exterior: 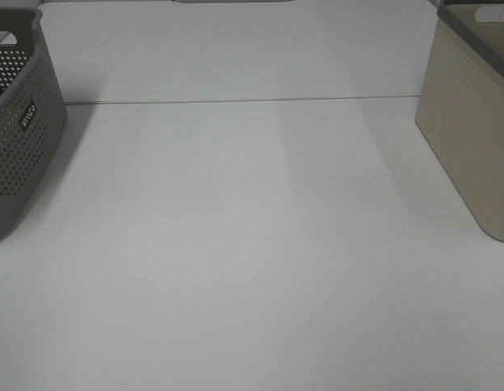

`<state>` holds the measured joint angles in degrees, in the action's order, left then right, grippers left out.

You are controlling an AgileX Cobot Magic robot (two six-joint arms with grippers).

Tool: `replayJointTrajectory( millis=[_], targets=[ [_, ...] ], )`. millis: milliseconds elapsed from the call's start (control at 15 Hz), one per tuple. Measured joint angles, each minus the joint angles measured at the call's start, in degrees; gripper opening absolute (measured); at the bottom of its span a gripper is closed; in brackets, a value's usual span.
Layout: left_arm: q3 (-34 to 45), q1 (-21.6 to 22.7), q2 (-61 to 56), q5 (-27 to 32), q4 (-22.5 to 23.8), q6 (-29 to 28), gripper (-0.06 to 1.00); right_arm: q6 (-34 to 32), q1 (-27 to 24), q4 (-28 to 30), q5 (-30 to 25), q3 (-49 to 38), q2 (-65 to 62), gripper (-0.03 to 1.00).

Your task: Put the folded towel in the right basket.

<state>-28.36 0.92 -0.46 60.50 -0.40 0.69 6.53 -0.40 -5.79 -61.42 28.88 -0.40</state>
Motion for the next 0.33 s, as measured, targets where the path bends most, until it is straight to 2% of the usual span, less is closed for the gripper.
replayJointTrajectory(
  millis=[333],
  targets=[
    [0.0, 0.0, 0.0, 0.0, 0.0, 0.0, 0.97, 0.0, 0.0, 0.0, 0.0, 0.0, 0.0, 0.65]
  ],
)
